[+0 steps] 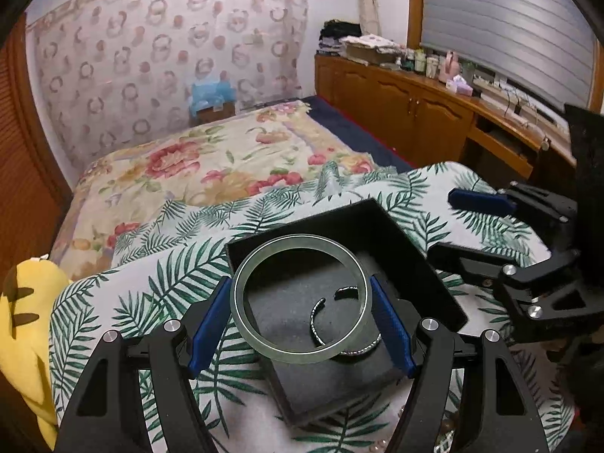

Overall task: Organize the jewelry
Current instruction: 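Carry both bangles into the black box and open both tools, then withdraw both open tools from the box back to the jewelry pile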

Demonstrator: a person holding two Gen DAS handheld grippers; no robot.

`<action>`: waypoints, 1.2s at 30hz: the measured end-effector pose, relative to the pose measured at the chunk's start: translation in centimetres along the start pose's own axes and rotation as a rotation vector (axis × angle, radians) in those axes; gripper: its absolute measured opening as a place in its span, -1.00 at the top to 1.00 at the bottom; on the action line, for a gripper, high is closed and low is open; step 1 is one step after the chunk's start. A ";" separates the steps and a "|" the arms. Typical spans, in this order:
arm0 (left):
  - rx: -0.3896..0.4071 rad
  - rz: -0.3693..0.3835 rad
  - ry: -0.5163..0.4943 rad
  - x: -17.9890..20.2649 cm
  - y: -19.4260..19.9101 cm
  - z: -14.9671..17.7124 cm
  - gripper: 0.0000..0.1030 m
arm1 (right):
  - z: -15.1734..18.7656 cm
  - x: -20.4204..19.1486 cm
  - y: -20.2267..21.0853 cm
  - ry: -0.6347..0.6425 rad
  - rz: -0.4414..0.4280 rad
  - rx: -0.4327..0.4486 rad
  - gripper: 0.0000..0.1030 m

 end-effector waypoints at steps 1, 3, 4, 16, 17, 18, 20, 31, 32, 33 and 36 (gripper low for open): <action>-0.009 -0.001 -0.005 0.1 -0.4 0.2 -0.34 | 0.1 0.1 0.0 -0.004 0.002 -0.001 -0.44; -0.008 -0.014 -0.017 0.1 -0.6 0.5 -0.34 | 0.1 0.2 -0.1 -0.004 0.003 -0.001 -0.44; -0.004 -0.022 -0.026 0.1 -0.6 0.5 -0.34 | 0.1 0.2 -0.1 -0.004 0.003 0.000 -0.44; 0.052 -0.008 0.003 0.1 2.7 0.3 -0.37 | -1.5 -0.9 2.0 0.039 0.021 0.035 -0.44; 0.060 -0.007 0.007 0.1 3.3 0.4 -0.38 | -1.6 -1.1 2.4 0.046 0.023 0.039 -0.44; 0.069 -0.004 0.010 0.1 4.0 0.6 -0.38 | -1.6 -1.5 3.0 0.055 0.023 0.044 -0.44; 0.081 0.000 0.016 0.2 5.1 1.0 -0.38 | -1.3 -2.0 3.7 0.059 0.017 0.041 -0.44; 0.099 0.014 0.062 0.5 9.0 5.1 -0.41 | 4.7 -4.9 6.9 0.078 0.000 -0.028 -0.03; 0.098 0.015 0.067 0.6 9.2 5.5 -0.41 | 5.4 -5.0 7.1 0.075 0.002 -0.038 -0.01; 0.095 0.019 0.072 0.7 9.4 5.9 -0.41 | 6.3 -5.1 7.2 0.072 0.008 -0.051 -0.01; 0.083 0.031 0.081 0.9 10.1 7.8 -0.41 | 8.4 -5.5 7.8 0.057 0.013 -0.076 0.00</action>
Point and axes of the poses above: each gripper's, at about its wrist camera, not at the fingertips, and y roughly against the way its jaws point, x to its right, z to its underside, the point moved 10 cm from there along -y, roughly the way its jaws point, and after that the axes turned 2 degrees about x, right-handed, at the moved point
